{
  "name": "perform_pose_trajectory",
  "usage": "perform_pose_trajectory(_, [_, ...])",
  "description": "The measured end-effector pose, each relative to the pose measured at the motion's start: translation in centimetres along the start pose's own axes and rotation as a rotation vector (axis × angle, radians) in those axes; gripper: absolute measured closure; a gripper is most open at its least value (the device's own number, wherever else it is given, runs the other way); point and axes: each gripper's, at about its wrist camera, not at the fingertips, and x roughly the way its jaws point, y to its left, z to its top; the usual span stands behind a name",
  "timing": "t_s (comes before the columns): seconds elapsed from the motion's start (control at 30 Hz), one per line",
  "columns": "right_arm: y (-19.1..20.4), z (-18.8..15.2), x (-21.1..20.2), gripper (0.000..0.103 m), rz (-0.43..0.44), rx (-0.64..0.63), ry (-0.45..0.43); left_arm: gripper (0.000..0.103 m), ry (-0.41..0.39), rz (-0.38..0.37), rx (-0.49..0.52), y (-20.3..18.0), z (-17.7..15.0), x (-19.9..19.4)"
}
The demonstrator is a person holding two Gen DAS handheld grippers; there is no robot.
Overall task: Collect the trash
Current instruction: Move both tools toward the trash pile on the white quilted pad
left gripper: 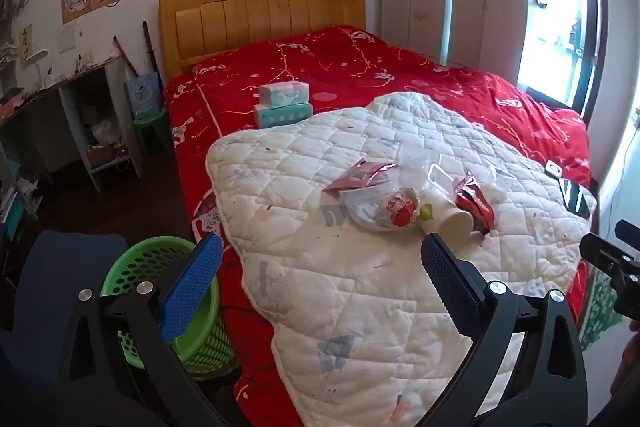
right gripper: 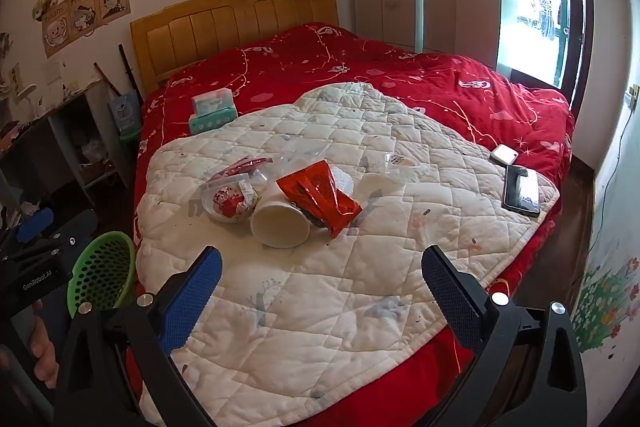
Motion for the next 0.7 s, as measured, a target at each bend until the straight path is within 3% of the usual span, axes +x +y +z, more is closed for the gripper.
perform_pose_trajectory(0.7, [0.33,-0.07,0.80,0.006,0.016,0.002,0.001,0.005,0.018,0.030,-0.032,0.62,-0.06,0.67])
